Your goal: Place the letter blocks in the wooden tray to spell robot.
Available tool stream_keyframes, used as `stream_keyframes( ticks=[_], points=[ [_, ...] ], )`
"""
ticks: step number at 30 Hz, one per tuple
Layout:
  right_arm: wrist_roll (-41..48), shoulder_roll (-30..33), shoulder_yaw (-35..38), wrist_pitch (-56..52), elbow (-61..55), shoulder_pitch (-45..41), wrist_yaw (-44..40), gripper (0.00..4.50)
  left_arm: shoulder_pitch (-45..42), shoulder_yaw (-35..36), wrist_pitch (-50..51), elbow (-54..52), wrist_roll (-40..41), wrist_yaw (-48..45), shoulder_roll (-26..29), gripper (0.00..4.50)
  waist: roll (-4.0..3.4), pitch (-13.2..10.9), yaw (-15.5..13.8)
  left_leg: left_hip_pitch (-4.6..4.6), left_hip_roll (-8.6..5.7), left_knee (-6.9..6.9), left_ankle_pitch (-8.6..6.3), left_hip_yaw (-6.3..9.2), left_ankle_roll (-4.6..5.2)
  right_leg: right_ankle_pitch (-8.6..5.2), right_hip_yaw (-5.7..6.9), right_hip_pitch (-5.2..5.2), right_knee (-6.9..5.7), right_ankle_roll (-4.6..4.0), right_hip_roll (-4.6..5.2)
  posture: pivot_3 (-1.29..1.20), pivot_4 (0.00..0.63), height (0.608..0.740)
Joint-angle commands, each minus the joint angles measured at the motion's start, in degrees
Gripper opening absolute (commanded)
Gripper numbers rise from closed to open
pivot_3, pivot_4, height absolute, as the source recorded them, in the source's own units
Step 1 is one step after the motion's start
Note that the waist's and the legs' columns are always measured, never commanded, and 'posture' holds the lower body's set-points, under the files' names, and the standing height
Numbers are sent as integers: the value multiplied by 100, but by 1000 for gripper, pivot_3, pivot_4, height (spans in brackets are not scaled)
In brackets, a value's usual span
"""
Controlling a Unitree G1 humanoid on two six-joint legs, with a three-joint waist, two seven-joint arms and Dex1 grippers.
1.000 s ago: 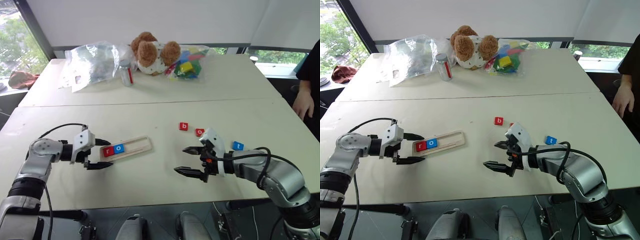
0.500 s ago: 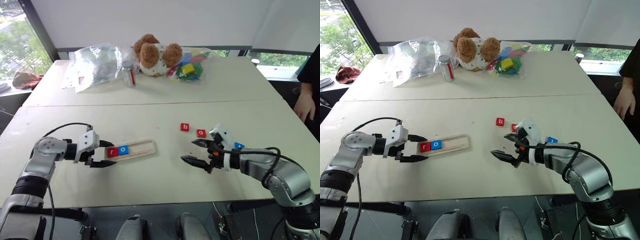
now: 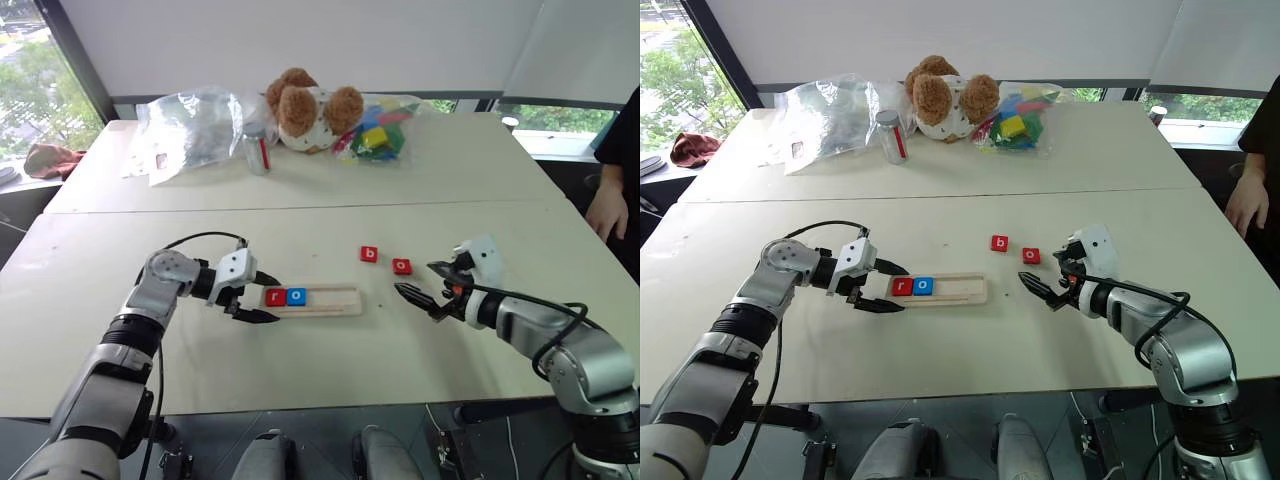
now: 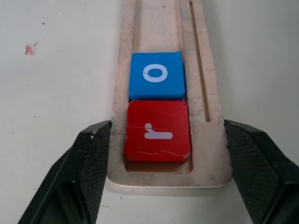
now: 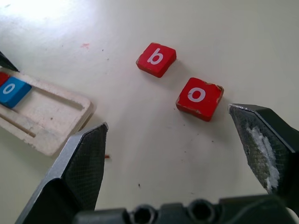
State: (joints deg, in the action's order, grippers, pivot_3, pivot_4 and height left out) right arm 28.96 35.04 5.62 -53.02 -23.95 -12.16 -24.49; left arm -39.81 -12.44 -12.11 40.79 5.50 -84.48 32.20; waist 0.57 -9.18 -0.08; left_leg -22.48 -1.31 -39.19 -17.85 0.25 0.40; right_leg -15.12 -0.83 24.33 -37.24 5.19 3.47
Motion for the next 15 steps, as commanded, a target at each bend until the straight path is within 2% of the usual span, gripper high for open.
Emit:
stream_keyframes(
  ticks=[1, 7, 10, 15],
  points=[
    [31, -276, -81, -187, -252, -341, 272, 4500, -53, 7, -62, 48, -30, -109, 14, 4452, 0, 0, 5, 0, 0, 0, 0, 0, 0, 0, 0, 0, 0, 0, 0, 0, 150, 740],
    [-337, -1126, -667, -780, -43, -1056, 1131, 4500, 177, 180, 52, -352, 73, 24, 208, 4452, 0, 0, 82, 0, 2, 1, 0, 4, 0, 0, 0, 2, -2, 0, 5, 0, 150, 740],
    [-545, -1979, -634, -1192, 397, -1512, 1855, 4500, 491, 414, 408, -1044, 275, 28, 590, 4452, 1, 0, 136, -1, 5, 2, 2, 2, -4, 0, -6, 11, -8, 0, 7, 0, 150, 740],
    [-771, -2587, -446, -1358, 945, -1812, 2279, 4500, 1066, 911, 1296, -2370, 692, 273, 1197, 4452, 0, 0, 102, -4, 8, 13, 3, 7, -7, 0, -8, 24, -19, 0, 10, 0, 150, 740]
  ],
)
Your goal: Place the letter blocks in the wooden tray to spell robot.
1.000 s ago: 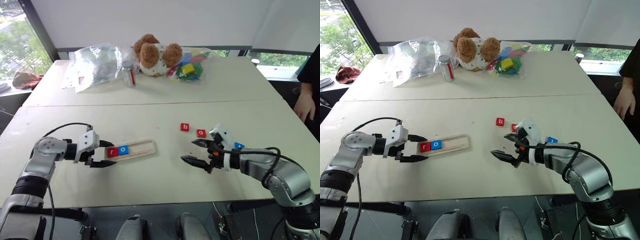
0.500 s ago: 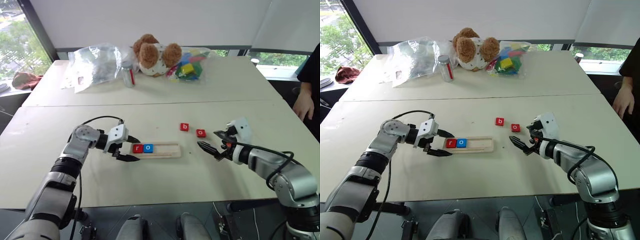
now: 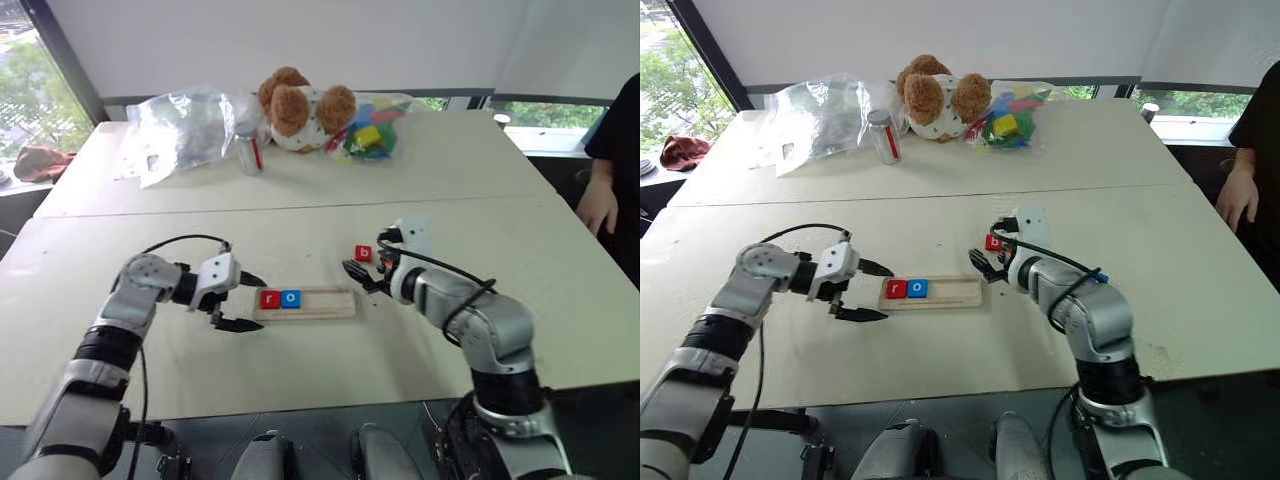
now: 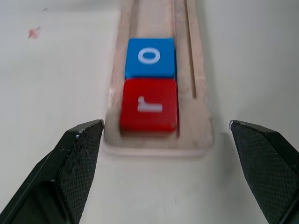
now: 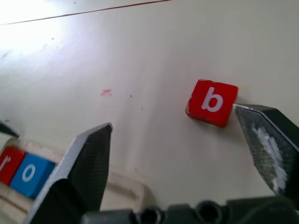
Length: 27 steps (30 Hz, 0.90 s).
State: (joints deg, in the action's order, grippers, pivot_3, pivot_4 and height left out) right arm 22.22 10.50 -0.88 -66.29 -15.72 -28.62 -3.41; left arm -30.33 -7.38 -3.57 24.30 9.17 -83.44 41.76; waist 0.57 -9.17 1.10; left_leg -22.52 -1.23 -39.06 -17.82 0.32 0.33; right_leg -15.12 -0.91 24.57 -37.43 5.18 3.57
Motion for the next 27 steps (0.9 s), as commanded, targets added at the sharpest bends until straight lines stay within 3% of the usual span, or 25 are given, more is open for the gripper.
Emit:
stream_keyframes(
  ticks=[1, 10, 18, 21, 25, 26, 27],
  points=[
    [-108, -190, 216, -37, 216, -215, 172, 4500, 216, 509, 621, -957, 405, 276, 318, 4452, 0, 0, -43, -2, -1, 0, 0, 2, 0, 0, 1, 0, 1, 0, 2, 0, 150, 740],
    [-582, -370, -11, 427, 1445, -527, 143, 4500, 1266, 1379, 1900, -2847, 929, 1480, 516, 4452, 2, 2, 33, 3, -6, -2, 0, 0, 0, 0, -1, -9, 9, 0, 6, 0, 150, 740],
    [-892, -561, -77, 926, 2079, -740, 189, 4500, 1668, 1569, 2173, -3315, 1058, 1923, 509, 4452, 7, 5, 141, 14, -3, -4, 3, -1, -5, 1, -2, -19, 5, -1, 7, 0, 150, 740],
    [-1064, -604, -155, 1064, 2302, -785, 227, 3674, 1724, 1559, 2185, -3379, 1069, 2018, 522, 4500, 7, 5, 144, 15, -2, -1, 3, 0, -7, 1, -1, -17, 2, -1, 6, 0, 150, 740],
    [-1227, -688, -184, 1212, 2439, -820, 245, 1491, 1699, 1539, 2202, -3416, 1082, 2085, 553, 4500, 7, 5, 144, 15, -2, 1, 3, 0, -8, 1, -1, -15, 3, -1, 7, 0, 150, 740],
    [-1260, -700, -167, 1261, 2414, -831, 257, 1165, 1681, 1526, 2212, -3426, 1092, 2083, 558, 4500, 6, 5, 149, 15, -2, 0, 3, 0, -9, 1, -2, -15, 3, -1, 7, 0, 150, 740],
    [-1315, -671, -190, 1325, 2352, -842, 246, 1112, 1661, 1509, 2218, -3437, 1101, 2074, 562, 4500, 6, 5, 154, 15, -1, 2, 3, 0, -9, 0, -2, -14, 3, -1, 7, 0, 150, 740]
  ],
)
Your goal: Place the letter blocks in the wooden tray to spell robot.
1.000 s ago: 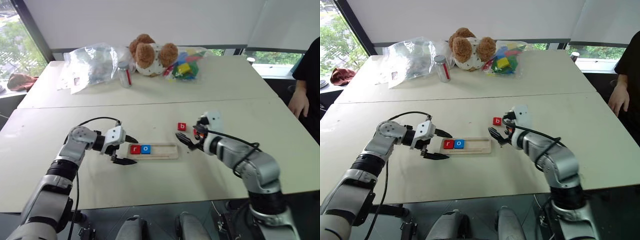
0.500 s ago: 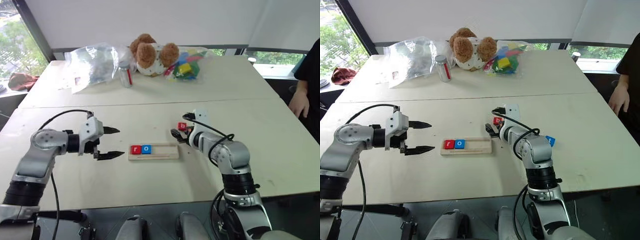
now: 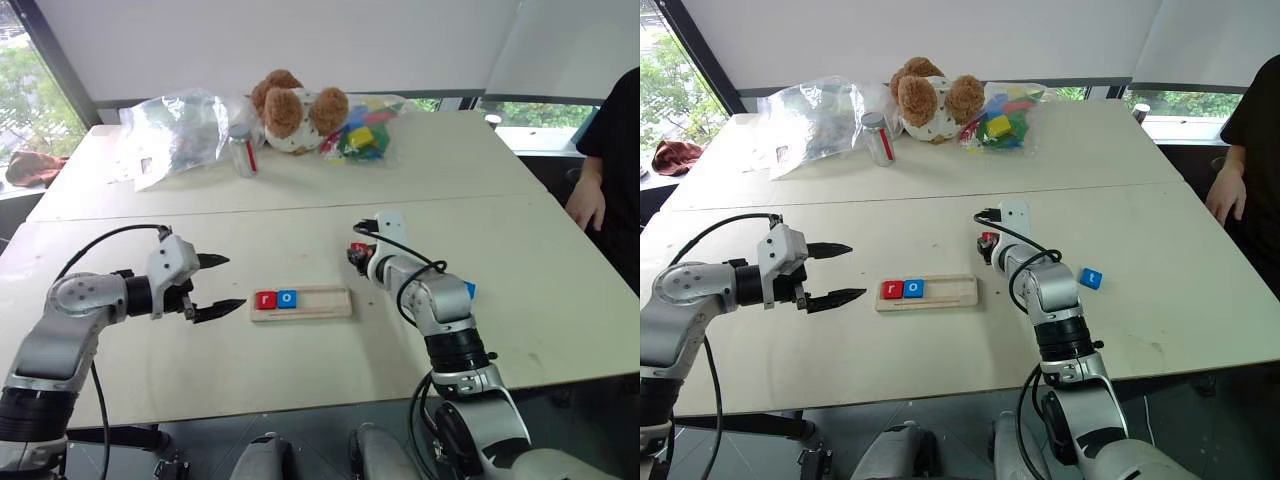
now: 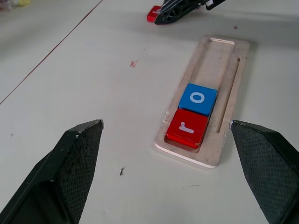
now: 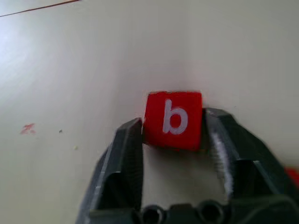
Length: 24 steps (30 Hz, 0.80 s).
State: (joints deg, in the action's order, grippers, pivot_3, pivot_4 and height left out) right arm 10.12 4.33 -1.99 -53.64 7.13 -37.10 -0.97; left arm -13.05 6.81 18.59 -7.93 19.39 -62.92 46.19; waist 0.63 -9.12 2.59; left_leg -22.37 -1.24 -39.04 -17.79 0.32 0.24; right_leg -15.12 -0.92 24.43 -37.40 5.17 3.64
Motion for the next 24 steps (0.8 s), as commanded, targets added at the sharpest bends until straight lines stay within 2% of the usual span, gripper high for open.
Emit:
stream_keyframes(
  ticks=[1, 3, 6, 10, 16, 19, 24],
  points=[
    [-163, 14, -123, 129, -70, -4, -41, 1112, -90, 60, 8, -230, 85, 4, 123, 4500, 0, 0, 6, 0, 0, 2, 0, 0, 0, 0, 0, 1, 0, 0, 0, 0, 150, 740],
    [-198, 171, -165, 153, -405, -32, -178, 1112, -160, -10, 24, -247, 91, -48, 129, 4500, -3, -2, -1, -2, 1, 5, 1, 0, -2, 0, 0, 4, 0, 0, 0, 0, 150, 740],
    [-21, 692, -68, -351, -1657, 123, -547, 1112, -258, -168, 125, -395, 172, -202, 155, 4500, -13, -8, -54, -17, -1, 5, 1, 1, -2, 0, 1, 16, 3, 0, 2, 0, 150, 740],
    [272, 994, 476, -1390, -3558, 933, -591, 1112, -281, -241, 307, -636, 403, -312, 132, 4500, -9, -6, -122, -45, -2, 8, -4, 8, 4, 0, 3, 33, 11, 0, 3, 0, 150, 740],
    [187, 190, 1032, -3020, -5383, 2271, -73, 1112, -233, -448, 423, -761, 548, -632, 264, 4500, -10, -6, -152, -62, -2, 7, -3, 3, 3, 0, 0, 46, 21, 0, 1, 0, 150, 740],
    [81, -170, 1179, -3361, -5582, 2593, 68, 1112, -235, -540, 452, -817, 598, -854, 380, 4500, -12, -7, -154, -54, -2, 2, -1, 2, 1, 0, -1, 42, 13, 0, -1, 0, 150, 740],
    [3, -475, 1403, -3278, -5236, 2632, 105, 1112, -408, -648, 446, -777, 579, -975, 400, 4500, -12, -7, -165, -11, -4, 2, -2, 0, 2, -1, 0, 2, 15, -1, -2, 0, 150, 740]
  ],
)
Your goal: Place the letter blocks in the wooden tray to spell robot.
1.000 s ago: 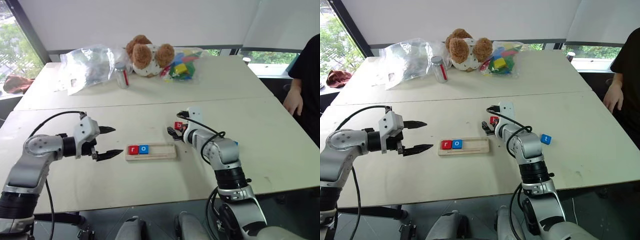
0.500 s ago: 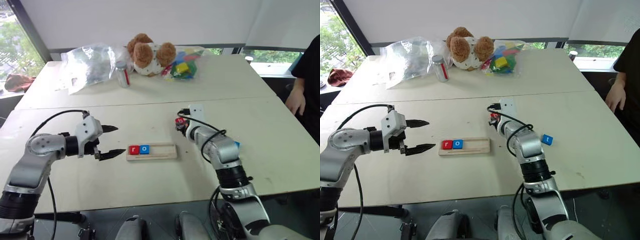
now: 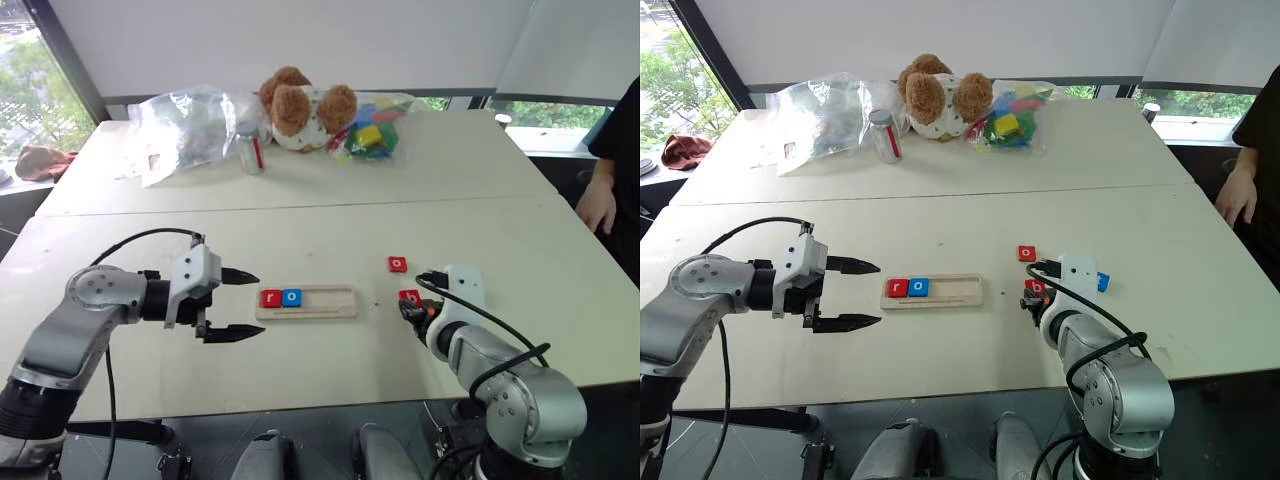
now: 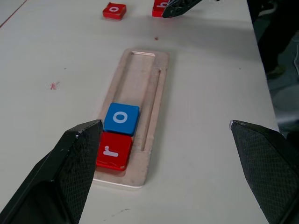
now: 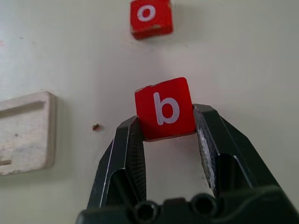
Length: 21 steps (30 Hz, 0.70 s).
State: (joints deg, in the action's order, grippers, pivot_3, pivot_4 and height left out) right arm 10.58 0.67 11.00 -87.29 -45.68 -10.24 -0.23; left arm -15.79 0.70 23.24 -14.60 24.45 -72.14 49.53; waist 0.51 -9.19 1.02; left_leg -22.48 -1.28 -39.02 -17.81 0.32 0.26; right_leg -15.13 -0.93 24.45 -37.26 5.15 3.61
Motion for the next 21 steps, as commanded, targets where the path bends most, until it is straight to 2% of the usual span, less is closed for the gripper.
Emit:
stream_keyframes(
  ticks=[1, 2, 3, 7, 10, 13, 15, 17, 20, 21],
  points=[
    [-65, -149, 111, 98, 110, -48, 43, 1112, -162, -57, -20, -106, 57, -56, 49, 4500, 0, 0, -10, 0, 0, 0, 0, 0, 0, 0, 1, 0, 0, 0, -1, 0, 150, 740],
    [-74, -175, 84, 93, 150, -29, 47, 2121, -182, -67, -21, -108, 47, -48, 32, 4500, 0, 0, -10, 0, 0, 1, 0, 1, 0, 0, 2, 0, 0, 0, -2, 0, 150, 740],
    [-79, -236, 87, 63, 162, -14, 53, 2423, -193, -75, -18, -113, 45, -43, 25, 4500, 1, 0, -3, 0, 0, 1, 0, 0, 0, 0, 2, 1, 0, 0, -2, 0, 150, 740],
    [-133, -471, 359, 81, 150, -103, 112, 4348, -225, -92, -16, -86, 63, -8, 12, 4500, 2, 1, -2, 1, 1, 0, 1, 0, 0, 0, 1, -1, 0, 0, -5, 0, 150, 740],
    [-136, -509, 540, -17, -8, -297, 105, 4435, -275, -91, 0, 16, 110, -6, -27, 4500, 2, 1, -29, 1, -2, -2, 1, 0, 0, 0, 2, -3, 0, 0, -3, 0, 150, 740],
    [271, 129, 363, 214, -267, -402, -533, 4435, -337, -129, 10, 152, 146, -102, -45, 4500, -6, -4, -13, 1, -2, 0, 0, 0, 0, 0, 3, -1, 2, 1, -4, 0, 150, 740],
    [624, 1091, 291, 1145, -54, -320, -1590, 4435, -368, -195, -66, 171, 144, -185, -89, 4500, -8, -5, -6, 0, -2, 1, 0, -1, 1, -1, 3, -1, 3, 1, -6, 0, 150, 740],
    [803, 2118, 190, 2519, 526, 47, -2892, 4435, -372, -229, -99, 124, 175, -228, -173, 4500, -5, -5, -14, 1, -4, 1, -1, -4, 4, -1, 8, -5, 11, 2, -12, 0, 150, 740],
    [834, 3056, 30, 4108, 1300, 569, -4163, 4435, -313, -223, -100, 60, 170, -237, -205, 4500, 0, -5, -21, 5, -1, 1, -6, 2, 12, -5, 14, -20, 20, 8, -16, 0, 150, 740],
    [739, 3443, -21, 4858, 1914, 677, -4751, 4435, -217, -202, -90, -26, 188, -230, -191, 4500, 1, -5, -17, 5, -1, 1, -7, 2, 14, -6, 12, -21, 20, 10, -16, 0, 150, 740]
  ],
)
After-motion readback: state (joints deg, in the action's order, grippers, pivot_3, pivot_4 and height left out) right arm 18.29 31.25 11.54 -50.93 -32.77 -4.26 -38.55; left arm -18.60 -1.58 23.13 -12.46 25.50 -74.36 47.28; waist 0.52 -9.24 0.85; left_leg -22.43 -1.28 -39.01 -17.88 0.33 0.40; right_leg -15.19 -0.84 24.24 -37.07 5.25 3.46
